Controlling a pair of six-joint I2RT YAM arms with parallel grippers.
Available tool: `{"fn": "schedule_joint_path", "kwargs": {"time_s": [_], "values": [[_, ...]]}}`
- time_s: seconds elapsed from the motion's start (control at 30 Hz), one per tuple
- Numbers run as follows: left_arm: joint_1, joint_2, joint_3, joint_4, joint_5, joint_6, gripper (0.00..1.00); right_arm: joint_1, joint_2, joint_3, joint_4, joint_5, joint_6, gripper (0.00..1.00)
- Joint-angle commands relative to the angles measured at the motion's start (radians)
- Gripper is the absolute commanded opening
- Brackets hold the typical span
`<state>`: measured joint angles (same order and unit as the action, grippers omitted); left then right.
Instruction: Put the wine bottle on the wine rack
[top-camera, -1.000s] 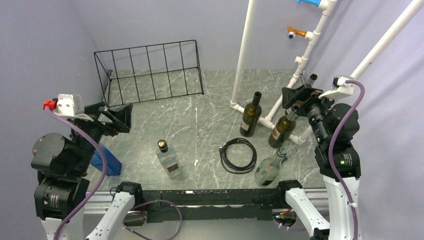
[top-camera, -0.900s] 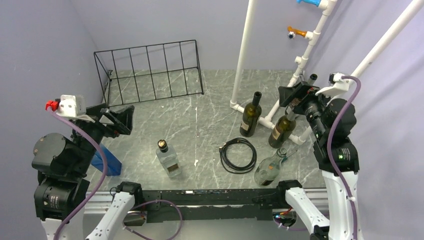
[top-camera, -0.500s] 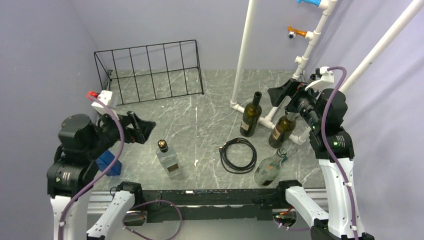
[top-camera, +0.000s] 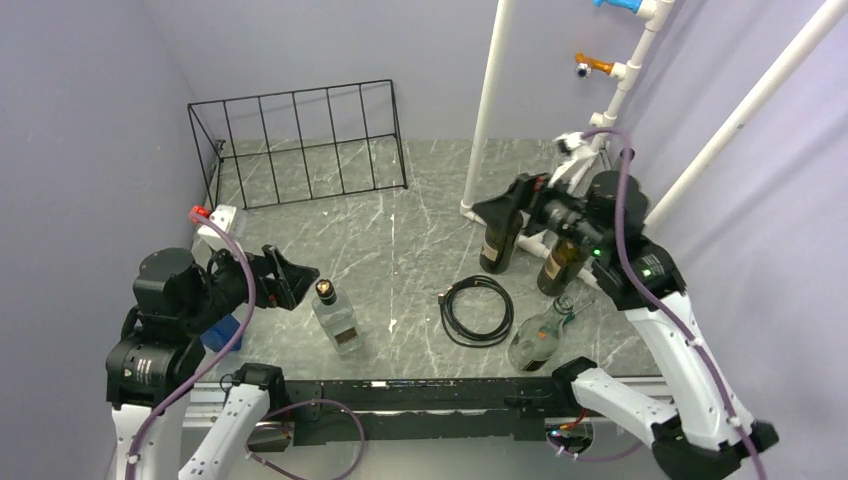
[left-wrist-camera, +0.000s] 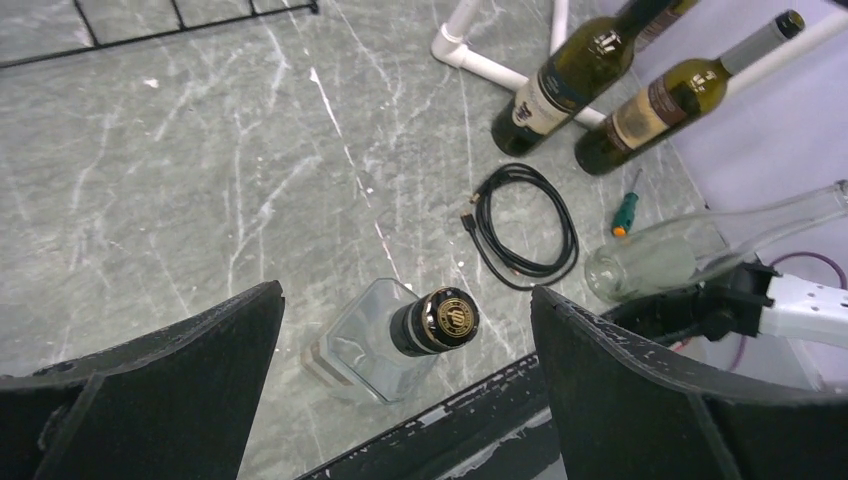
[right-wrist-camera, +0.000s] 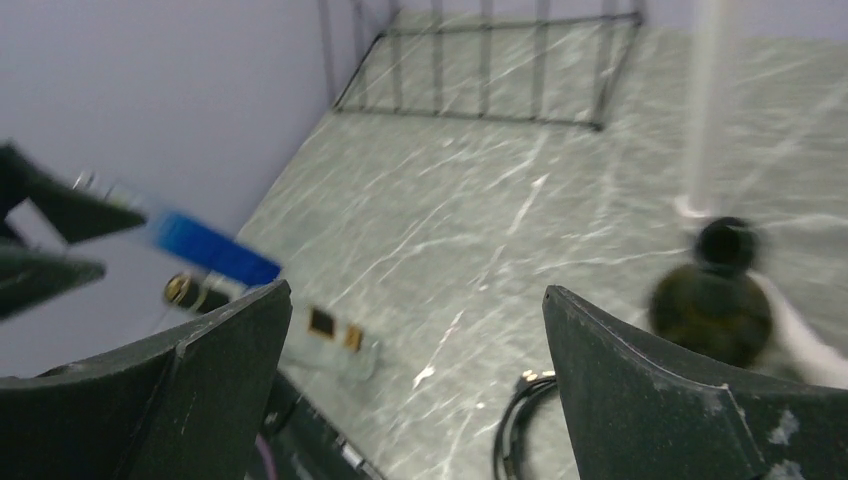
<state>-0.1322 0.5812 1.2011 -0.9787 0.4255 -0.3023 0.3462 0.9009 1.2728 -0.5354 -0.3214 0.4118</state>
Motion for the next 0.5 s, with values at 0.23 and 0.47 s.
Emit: {"fn": "schedule_joint_path", "kwargs": {"time_s": [0.23, 0.47], "values": [[0.005, -0.145, 0.106, 0.032, -0.296, -0.037, 0.99, 0.636, 0.254, 0.079, 0.121, 0.382, -0.028, 1.0], [0.005, -0.206, 0.108, 0.017, -0.396, -0.038, 1.0, 0.808, 0.428, 0.111, 0.239, 0.472, -0.026, 1.0]]}}
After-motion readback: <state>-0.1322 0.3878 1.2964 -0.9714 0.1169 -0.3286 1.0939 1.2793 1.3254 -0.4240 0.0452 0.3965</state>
